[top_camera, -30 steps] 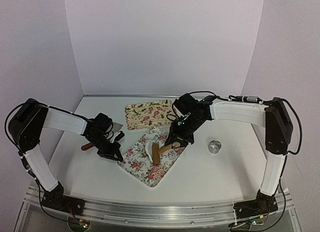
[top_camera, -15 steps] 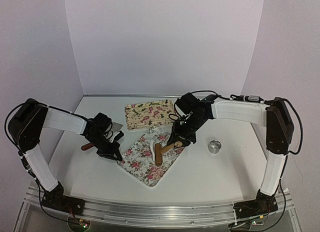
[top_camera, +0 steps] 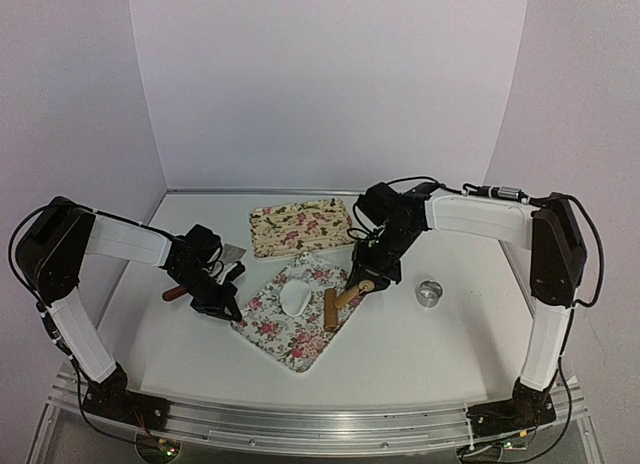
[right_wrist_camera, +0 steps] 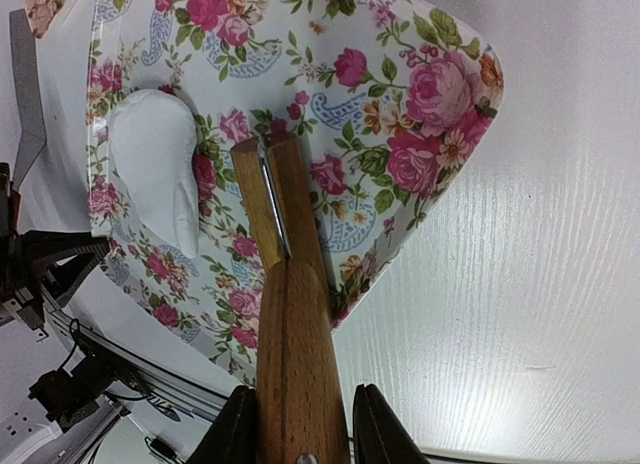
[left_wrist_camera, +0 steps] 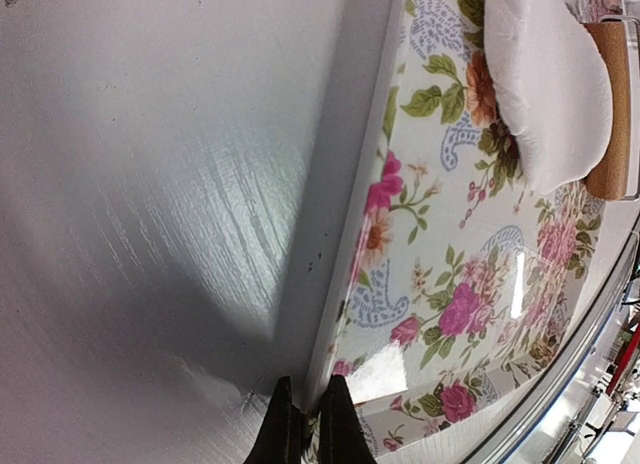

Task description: Roll out the dumpling wrappers from the dough

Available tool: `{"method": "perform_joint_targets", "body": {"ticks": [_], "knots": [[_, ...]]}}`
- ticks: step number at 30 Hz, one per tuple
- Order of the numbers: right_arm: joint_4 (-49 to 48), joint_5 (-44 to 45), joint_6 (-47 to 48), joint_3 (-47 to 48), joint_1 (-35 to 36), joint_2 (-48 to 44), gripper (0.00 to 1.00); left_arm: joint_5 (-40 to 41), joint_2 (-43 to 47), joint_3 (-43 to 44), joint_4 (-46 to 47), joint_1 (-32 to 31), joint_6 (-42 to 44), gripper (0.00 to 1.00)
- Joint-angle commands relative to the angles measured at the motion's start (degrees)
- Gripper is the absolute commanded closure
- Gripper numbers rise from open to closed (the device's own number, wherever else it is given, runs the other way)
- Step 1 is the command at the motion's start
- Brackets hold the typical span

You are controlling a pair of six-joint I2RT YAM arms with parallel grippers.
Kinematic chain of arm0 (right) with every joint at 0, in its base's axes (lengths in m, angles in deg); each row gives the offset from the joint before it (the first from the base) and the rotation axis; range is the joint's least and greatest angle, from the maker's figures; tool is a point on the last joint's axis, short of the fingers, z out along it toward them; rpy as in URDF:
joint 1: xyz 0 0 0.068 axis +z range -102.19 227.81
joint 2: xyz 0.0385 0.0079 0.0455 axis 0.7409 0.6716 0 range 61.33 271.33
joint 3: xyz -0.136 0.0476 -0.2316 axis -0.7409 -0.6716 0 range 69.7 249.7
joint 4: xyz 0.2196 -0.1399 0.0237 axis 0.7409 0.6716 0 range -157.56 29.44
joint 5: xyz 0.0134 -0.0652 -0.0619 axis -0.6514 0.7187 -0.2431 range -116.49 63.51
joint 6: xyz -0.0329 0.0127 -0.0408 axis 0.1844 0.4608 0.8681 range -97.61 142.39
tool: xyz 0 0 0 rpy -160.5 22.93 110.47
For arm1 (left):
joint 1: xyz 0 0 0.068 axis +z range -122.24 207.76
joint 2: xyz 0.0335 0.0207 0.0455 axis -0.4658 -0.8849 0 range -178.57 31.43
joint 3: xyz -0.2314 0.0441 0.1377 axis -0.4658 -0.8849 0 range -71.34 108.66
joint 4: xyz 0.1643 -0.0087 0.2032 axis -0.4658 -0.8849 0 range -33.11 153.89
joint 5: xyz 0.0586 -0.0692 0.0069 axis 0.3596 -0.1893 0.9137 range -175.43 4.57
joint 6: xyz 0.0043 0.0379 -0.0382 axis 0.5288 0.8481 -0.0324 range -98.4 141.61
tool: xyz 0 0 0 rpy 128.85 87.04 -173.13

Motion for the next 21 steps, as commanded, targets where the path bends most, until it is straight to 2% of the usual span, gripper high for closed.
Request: {"method": "perform_joint_targets", "body": {"ticks": [1, 10, 21], "knots": [[17.53, 16.11, 4.40, 0.14, -0.18, 4.88, 1.00, 2.17, 1.82, 1.33, -2.13, 2.23, -0.63, 1.00], [16.34, 10.32, 8.25, 14.29, 1.36, -1.13, 1.00, -1.32, 1.91, 2.44, -2.30, 0.29, 3.44, 1.00], [12.71, 5.29, 4.67, 24.81, 9.39, -1.50, 1.00, -3.69, 0.26, 2.41, -2.23, -3.17, 3.35, 1.00]]}}
